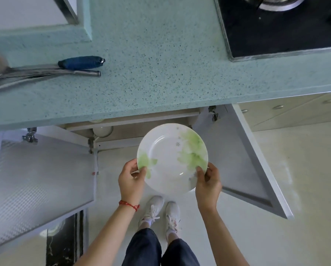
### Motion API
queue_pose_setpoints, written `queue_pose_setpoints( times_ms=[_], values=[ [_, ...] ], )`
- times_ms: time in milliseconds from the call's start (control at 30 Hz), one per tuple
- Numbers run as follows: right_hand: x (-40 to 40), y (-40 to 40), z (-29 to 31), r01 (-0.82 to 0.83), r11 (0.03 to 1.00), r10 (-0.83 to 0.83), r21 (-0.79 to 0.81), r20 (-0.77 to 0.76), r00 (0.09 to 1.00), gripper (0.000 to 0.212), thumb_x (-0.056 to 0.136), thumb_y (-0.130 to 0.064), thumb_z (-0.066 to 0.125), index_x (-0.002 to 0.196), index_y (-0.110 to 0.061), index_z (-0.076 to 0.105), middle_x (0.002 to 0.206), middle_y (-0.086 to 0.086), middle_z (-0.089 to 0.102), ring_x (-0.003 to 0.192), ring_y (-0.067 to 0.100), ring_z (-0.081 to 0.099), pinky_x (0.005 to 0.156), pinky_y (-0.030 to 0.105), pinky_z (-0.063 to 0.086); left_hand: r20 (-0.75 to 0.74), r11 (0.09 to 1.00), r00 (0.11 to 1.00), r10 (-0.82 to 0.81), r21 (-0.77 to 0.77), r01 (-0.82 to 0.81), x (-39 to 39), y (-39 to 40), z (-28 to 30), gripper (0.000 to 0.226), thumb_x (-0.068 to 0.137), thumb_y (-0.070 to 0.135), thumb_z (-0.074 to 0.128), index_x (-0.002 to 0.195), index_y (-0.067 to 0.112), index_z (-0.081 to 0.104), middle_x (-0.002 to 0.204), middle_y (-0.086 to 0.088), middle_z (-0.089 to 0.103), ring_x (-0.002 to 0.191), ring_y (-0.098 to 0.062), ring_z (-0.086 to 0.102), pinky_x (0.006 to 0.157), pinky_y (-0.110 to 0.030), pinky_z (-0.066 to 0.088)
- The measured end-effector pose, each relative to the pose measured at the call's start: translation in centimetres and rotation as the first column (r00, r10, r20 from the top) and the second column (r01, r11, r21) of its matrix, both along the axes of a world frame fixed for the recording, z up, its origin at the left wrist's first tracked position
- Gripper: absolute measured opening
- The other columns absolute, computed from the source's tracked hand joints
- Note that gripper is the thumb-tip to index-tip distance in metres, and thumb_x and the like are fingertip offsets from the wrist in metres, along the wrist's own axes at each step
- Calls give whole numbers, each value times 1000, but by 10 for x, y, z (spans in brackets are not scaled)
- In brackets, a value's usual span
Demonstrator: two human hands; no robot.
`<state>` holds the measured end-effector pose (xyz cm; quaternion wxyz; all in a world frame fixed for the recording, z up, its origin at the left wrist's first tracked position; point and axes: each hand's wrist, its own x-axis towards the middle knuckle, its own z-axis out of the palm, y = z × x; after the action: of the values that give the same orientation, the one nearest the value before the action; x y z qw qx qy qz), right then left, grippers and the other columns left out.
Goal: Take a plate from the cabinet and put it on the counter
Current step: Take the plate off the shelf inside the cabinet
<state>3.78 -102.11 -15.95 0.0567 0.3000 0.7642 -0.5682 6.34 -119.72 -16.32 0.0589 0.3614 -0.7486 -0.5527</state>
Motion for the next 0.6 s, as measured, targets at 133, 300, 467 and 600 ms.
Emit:
queue_pose_setpoints(
  times_ms=[133, 300, 467, 600],
  values=[
    [8, 1, 29, 50, 999, -50, 10, -21, 999, 13, 88, -14, 57, 99, -19, 54, 72, -8, 61, 59, -5, 55, 55, 4, 42, -22, 998, 998, -62, 0, 62, -5, -2, 29, 26, 78, -4, 61, 103, 3, 60, 94, -8, 63, 80, -14, 59, 61, -1, 46],
    [20, 7, 62, 139, 990, -139, 7, -49, 989, 12, 88, -15, 56, 99, -18, 55, 74, -6, 62, 64, 3, 57, 54, 4, 42, -50, 986, 985, -163, 13, 163, -7, 3, 64, 26, 78, -4, 61, 102, 5, 60, 89, -2, 61, 80, -6, 58, 60, -1, 46],
    [37, 21, 90, 235, 972, -235, -2, -82, 969, 17, 88, -13, 57, 104, -13, 56, 73, -7, 59, 65, 3, 55, 53, 2, 41, -91, 968, 966, -241, 50, 246, -6, 19, 92, 24, 78, -4, 61, 97, 11, 59, 87, 3, 61, 80, -7, 59, 60, -2, 46],
    [55, 36, 107, 331, 944, -329, -1, -108, 938, 19, 88, -13, 57, 106, -9, 56, 73, -9, 59, 68, 4, 55, 54, 2, 40, -120, 936, 933, -341, 47, 348, -6, 37, 109, 25, 78, -5, 60, 101, 6, 60, 88, 3, 61, 79, -3, 58, 58, -2, 46]
  ],
)
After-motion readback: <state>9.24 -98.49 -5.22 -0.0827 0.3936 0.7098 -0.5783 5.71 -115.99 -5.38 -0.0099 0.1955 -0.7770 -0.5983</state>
